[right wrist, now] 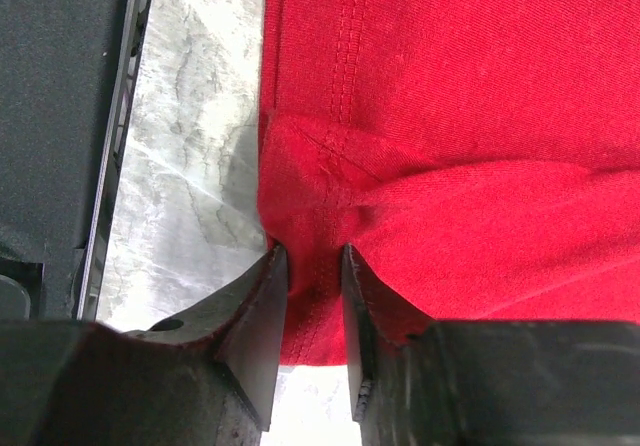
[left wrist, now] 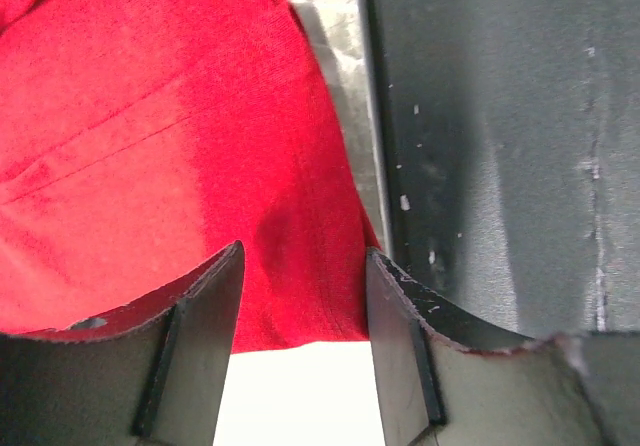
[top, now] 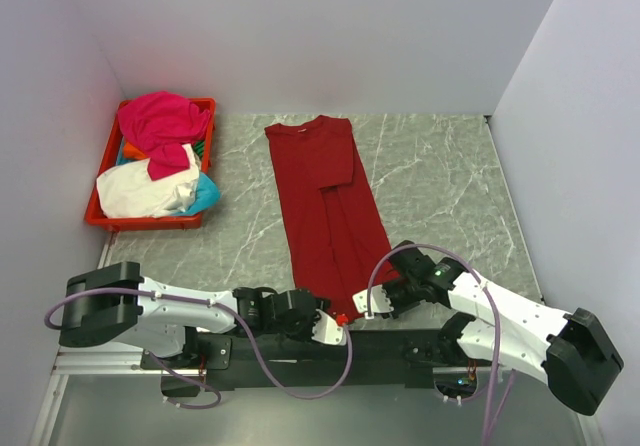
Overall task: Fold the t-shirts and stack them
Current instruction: Fold the tshirt
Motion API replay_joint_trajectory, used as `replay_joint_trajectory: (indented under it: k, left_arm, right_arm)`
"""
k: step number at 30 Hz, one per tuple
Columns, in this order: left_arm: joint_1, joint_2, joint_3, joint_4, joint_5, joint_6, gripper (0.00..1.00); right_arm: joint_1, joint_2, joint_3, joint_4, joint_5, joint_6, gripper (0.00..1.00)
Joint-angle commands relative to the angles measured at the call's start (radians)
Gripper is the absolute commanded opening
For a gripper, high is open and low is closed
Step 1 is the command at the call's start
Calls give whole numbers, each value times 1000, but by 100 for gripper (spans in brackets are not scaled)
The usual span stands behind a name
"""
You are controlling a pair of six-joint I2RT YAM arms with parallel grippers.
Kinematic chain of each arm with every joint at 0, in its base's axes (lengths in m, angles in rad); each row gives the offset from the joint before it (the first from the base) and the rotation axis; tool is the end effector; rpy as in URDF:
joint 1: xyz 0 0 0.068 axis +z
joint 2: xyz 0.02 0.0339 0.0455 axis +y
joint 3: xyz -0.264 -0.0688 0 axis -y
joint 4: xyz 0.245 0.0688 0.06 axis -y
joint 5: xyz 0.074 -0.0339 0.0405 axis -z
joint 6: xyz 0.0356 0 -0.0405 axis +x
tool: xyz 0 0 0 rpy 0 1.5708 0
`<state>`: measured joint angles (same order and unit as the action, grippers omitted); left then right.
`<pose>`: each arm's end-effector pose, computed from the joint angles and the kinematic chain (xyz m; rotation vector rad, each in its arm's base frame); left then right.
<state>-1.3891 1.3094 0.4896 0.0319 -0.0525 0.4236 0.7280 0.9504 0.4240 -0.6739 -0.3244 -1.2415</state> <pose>0.0452 -0.2358 0.1527 1.8692 1.4970 -0.4031 0.1026 0.1066 0.1567 -2.2853 1.4181 0.2975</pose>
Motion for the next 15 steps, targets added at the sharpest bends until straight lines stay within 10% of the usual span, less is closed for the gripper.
replay_joint_trajectory:
  k: [1,9,15]
  left_arm:
    - [-17,30,20,-81,75,15,56]
    - [-21,111,33,-70,36,24,24]
    - [-18,145,18,-40,-58,37,4]
  right_arm:
    - [10,14,35,-15,12,8,33]
    - [27,21,41,-18,1,28,2]
    - [24,-13,41,-10,-22,59,0]
